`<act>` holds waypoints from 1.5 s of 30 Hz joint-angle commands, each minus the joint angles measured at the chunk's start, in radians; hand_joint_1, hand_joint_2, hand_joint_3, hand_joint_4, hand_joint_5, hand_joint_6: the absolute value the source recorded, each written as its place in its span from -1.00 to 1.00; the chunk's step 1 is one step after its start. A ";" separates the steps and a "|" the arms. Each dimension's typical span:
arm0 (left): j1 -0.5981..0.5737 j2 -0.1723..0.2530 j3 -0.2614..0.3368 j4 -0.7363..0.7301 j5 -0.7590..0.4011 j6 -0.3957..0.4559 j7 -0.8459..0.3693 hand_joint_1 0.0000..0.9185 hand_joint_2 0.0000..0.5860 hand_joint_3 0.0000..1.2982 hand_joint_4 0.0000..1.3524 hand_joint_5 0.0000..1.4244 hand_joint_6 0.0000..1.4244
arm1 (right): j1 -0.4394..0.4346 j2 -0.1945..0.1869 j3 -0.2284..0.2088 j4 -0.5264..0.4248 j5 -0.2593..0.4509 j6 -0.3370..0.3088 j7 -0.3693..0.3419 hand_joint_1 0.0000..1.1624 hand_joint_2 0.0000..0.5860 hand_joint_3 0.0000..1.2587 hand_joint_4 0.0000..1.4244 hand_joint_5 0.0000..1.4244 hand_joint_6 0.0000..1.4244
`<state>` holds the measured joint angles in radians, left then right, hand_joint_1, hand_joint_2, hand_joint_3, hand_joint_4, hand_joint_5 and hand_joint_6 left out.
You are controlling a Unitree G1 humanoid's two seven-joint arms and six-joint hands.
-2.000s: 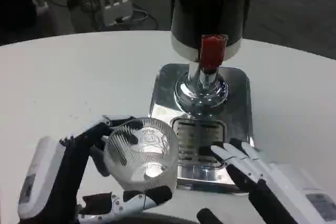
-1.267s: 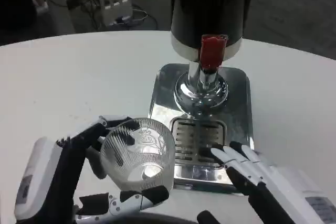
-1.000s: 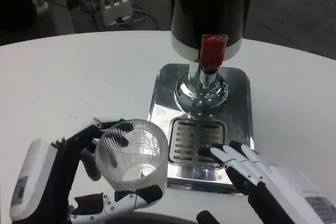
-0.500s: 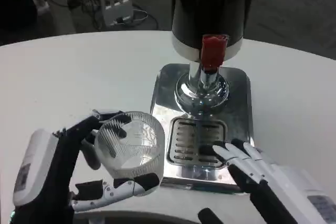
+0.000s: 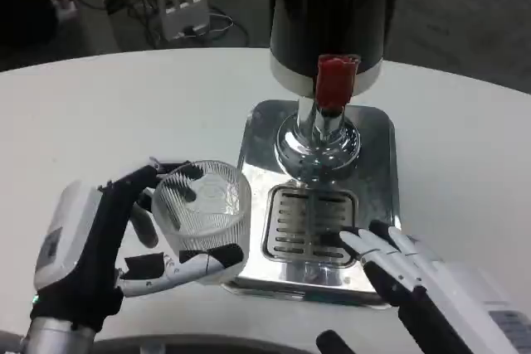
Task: Grasp the cup under the faucet to collect the drink, then remove the cup.
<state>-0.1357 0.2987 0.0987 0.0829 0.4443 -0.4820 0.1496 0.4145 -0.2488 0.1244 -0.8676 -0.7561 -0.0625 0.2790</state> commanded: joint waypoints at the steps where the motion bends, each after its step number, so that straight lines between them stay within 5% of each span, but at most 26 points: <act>1: -0.071 0.001 -0.021 0.053 -0.005 0.006 0.020 0.39 -0.99 -0.05 0.05 0.19 0.43 | 0.009 0.002 -0.004 -0.014 0.009 -0.003 -0.001 -0.22 0.46 -0.79 -0.88 -1.00 -1.00; 16: -0.294 -0.023 -0.117 0.304 0.017 0.028 0.064 0.22 -0.93 -0.05 0.07 0.19 0.45 | 0.040 0.004 0.001 -0.017 0.008 -0.011 -0.008 -0.22 0.46 -0.79 -0.88 -1.00 -1.00; 33: -0.510 -0.024 -0.223 0.623 0.079 0.000 0.200 0.16 -0.89 -0.05 0.07 0.19 0.46 | 0.038 -0.004 -0.060 -0.023 0.041 0.000 0.000 -0.22 0.48 -0.79 -0.88 -1.00 -1.00; 45: -0.630 -0.069 -0.331 0.796 0.154 0.002 0.350 0.15 -0.85 -0.05 0.05 0.17 0.44 | 0.066 -0.004 -0.113 -0.023 0.080 -0.011 -0.009 -0.22 0.49 -0.78 -0.88 -1.00 -1.00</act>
<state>-0.7295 0.2428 -0.1999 0.8566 0.5658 -0.4690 0.4473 0.4648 -0.2505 0.0217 -0.8769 -0.6884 -0.0621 0.2791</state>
